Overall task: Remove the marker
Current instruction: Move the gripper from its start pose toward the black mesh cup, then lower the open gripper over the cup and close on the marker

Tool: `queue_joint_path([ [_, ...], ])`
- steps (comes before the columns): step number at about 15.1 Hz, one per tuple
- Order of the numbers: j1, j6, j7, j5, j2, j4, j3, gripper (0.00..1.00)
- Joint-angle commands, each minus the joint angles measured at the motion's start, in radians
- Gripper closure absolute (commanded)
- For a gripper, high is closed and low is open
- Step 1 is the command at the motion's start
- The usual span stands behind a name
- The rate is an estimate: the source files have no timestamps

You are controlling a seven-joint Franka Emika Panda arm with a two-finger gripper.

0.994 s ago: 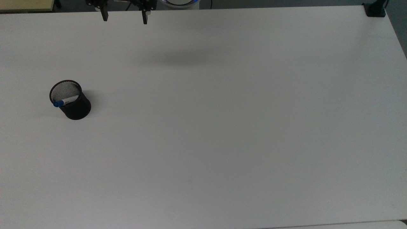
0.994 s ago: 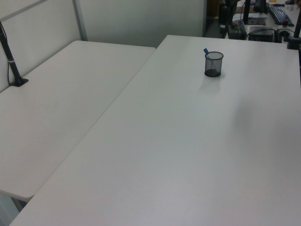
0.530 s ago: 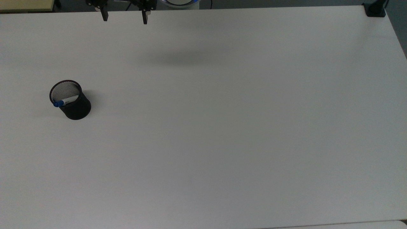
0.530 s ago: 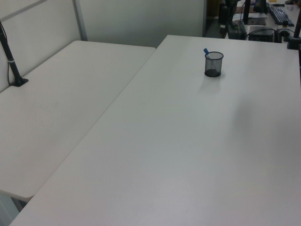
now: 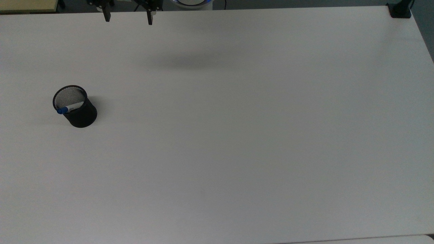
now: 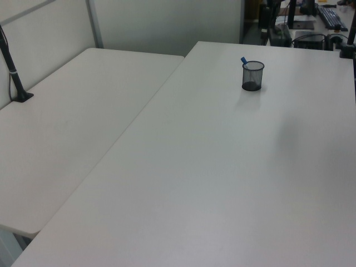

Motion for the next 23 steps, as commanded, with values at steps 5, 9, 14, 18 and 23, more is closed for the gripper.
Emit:
queue_joint_path([
  [5,-0.166,0.096,-0.346,-0.047,0.038,-0.023,-0.018,0.00],
  [9,-0.218,0.313,-0.337,-0.042,0.130,-0.041,-0.045,0.00],
  [14,-0.225,0.600,-0.227,-0.033,0.270,-0.069,-0.058,0.00],
  [18,-0.215,0.718,-0.192,-0.015,0.363,-0.062,-0.059,0.03],
  [23,-0.194,0.799,-0.089,0.008,0.417,-0.056,-0.058,0.39],
])
